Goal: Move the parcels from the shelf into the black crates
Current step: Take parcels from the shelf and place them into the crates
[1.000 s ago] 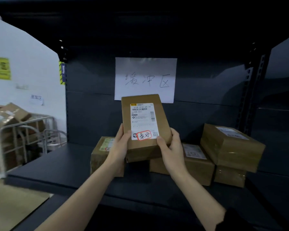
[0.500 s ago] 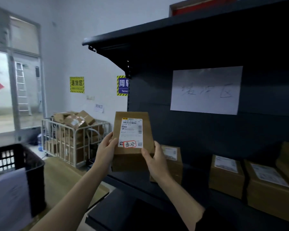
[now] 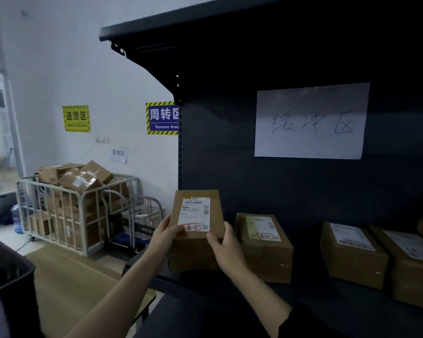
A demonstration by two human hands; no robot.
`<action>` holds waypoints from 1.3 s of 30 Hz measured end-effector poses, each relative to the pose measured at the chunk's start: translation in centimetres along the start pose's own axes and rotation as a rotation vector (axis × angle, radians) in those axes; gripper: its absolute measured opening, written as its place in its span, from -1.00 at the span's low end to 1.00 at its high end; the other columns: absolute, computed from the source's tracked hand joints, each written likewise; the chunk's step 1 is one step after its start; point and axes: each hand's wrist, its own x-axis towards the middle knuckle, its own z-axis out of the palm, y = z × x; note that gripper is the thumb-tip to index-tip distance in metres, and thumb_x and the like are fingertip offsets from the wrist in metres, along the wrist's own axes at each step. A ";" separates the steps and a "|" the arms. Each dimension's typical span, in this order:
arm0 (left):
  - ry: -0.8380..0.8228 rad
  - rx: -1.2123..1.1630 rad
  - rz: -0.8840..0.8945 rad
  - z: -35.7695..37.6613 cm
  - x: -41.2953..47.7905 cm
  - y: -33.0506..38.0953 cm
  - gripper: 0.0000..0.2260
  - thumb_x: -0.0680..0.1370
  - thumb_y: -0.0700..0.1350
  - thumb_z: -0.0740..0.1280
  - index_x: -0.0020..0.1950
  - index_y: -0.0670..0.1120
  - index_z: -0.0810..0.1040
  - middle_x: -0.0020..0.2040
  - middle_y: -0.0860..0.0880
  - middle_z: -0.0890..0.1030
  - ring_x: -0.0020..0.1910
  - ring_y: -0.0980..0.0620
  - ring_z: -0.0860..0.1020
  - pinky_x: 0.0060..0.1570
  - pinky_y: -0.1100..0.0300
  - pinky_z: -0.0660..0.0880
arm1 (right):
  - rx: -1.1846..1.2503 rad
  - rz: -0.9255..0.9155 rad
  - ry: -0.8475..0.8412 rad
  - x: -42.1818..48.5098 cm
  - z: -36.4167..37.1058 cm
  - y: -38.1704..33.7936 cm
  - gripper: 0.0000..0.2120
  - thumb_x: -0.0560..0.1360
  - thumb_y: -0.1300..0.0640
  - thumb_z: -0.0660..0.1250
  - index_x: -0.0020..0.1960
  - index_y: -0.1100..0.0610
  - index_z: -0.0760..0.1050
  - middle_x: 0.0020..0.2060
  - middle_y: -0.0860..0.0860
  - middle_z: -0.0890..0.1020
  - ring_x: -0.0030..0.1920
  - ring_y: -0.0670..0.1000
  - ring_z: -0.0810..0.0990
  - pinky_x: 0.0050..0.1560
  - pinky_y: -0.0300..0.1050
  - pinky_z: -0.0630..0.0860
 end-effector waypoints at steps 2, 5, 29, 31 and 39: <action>-0.024 -0.014 -0.054 -0.3 1.3 -0.9 -0.53 0.53 -0.21 0.29 0.43 -0.06 0.29 0.12 -0.11 0.55 0.06 -0.11 0.54 0.13 -0.03 0.49 | -0.016 0.025 0.018 0.5 0.5 0.4 -0.45 0.58 0.02 0.19 0.49 0.08 0.08 0.37 0.01 0.37 0.36 0.00 0.35 0.35 -0.05 0.36; -0.050 0.016 -0.101 -0.5 2.8 -2.0 -0.46 0.52 -0.17 0.31 0.48 -0.05 0.22 0.32 -0.17 0.44 0.16 -0.13 0.48 0.26 -0.08 0.41 | -0.050 0.071 0.049 0.8 0.8 0.8 -0.46 0.59 0.04 0.16 0.50 0.09 0.05 0.40 0.03 0.34 0.37 0.02 0.35 0.31 -0.12 0.35; -0.013 0.030 -0.078 3.3 2.1 -4.4 -0.50 0.51 0.04 0.31 0.43 -0.02 0.31 0.27 -0.15 0.45 0.17 -0.14 0.43 0.24 -0.08 0.38 | -0.144 0.223 0.113 2.0 -14.3 7.3 -0.39 0.56 -0.08 0.19 0.51 0.11 0.09 0.46 0.07 0.26 0.43 0.07 0.27 0.38 -0.02 0.28; -0.023 0.017 -0.085 3.7 2.1 -4.5 -0.53 0.52 0.03 0.30 0.41 0.00 0.33 0.18 -0.13 0.47 0.12 -0.13 0.45 0.19 -0.07 0.40 | -0.033 0.258 0.059 2.2 -14.2 7.4 -0.43 0.55 -0.09 0.21 0.48 0.10 0.19 0.32 0.04 0.43 0.31 0.04 0.42 0.26 -0.07 0.39; 0.021 -0.030 -0.160 4.3 2.0 -4.9 -0.64 0.49 0.03 0.33 0.25 -0.03 0.42 0.07 -0.15 0.53 0.08 -0.19 0.50 0.18 -0.15 0.44 | 0.177 0.204 0.038 2.2 -13.8 8.3 -0.59 0.53 -0.05 0.27 0.34 0.06 0.38 0.08 -0.04 0.59 0.06 -0.07 0.57 -0.04 -0.22 0.49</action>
